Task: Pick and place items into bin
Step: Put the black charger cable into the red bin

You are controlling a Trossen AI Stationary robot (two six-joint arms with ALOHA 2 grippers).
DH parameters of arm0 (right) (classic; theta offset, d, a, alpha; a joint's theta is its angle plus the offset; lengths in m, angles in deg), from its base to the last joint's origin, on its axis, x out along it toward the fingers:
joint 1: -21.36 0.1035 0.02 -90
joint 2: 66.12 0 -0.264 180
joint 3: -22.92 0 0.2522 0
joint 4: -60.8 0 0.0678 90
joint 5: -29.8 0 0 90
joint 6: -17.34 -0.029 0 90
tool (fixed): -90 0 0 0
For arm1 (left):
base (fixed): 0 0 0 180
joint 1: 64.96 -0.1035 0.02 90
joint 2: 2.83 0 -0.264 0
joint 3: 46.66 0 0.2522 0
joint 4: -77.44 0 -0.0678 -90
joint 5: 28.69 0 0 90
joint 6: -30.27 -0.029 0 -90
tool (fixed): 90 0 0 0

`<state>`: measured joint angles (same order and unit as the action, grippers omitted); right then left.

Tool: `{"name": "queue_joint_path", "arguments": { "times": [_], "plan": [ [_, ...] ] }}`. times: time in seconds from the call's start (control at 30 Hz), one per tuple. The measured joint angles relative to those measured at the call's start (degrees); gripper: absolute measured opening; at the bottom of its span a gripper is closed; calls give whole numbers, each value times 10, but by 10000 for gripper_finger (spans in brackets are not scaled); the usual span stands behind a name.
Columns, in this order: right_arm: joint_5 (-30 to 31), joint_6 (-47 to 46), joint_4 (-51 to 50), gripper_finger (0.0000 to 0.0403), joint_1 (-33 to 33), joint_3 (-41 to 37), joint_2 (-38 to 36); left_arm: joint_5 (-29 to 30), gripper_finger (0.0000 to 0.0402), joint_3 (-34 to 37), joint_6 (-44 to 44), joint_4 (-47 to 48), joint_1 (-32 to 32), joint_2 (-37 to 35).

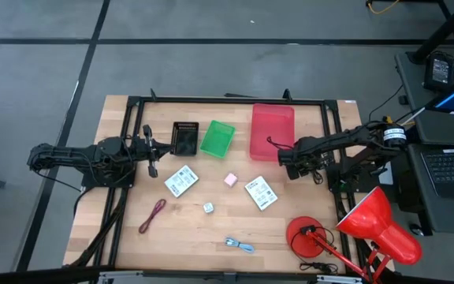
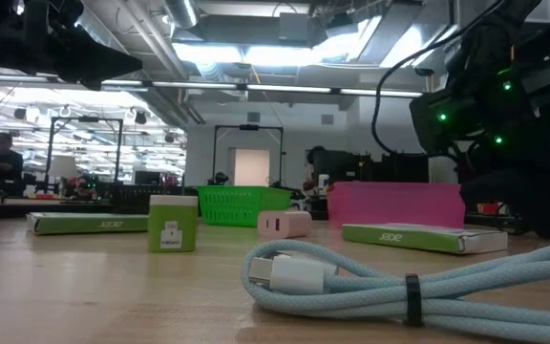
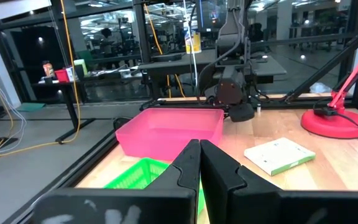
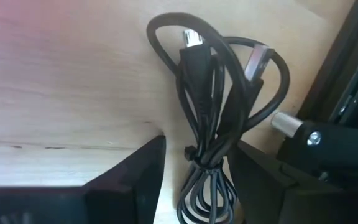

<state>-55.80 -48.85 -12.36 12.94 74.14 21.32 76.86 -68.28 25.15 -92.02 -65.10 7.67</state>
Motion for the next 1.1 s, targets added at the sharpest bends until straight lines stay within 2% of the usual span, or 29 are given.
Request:
{"name": "queue_joint_path", "arguments": {
  "times": [0.23,0.77,0.93,1.1],
  "plan": [
    [-22,22,13,150,0,16,2,0,6,0,0,0,0,0],
    [-58,38,-39,17,31,23,0,0,6,0,-1,5,0,0],
    [-57,50,-33,20,43,23,-28,0,6,0,-1,4,0,0],
    [-57,48,-33,29,53,23,-94,0,6,0,-1,4,0,0]
  ]
}}
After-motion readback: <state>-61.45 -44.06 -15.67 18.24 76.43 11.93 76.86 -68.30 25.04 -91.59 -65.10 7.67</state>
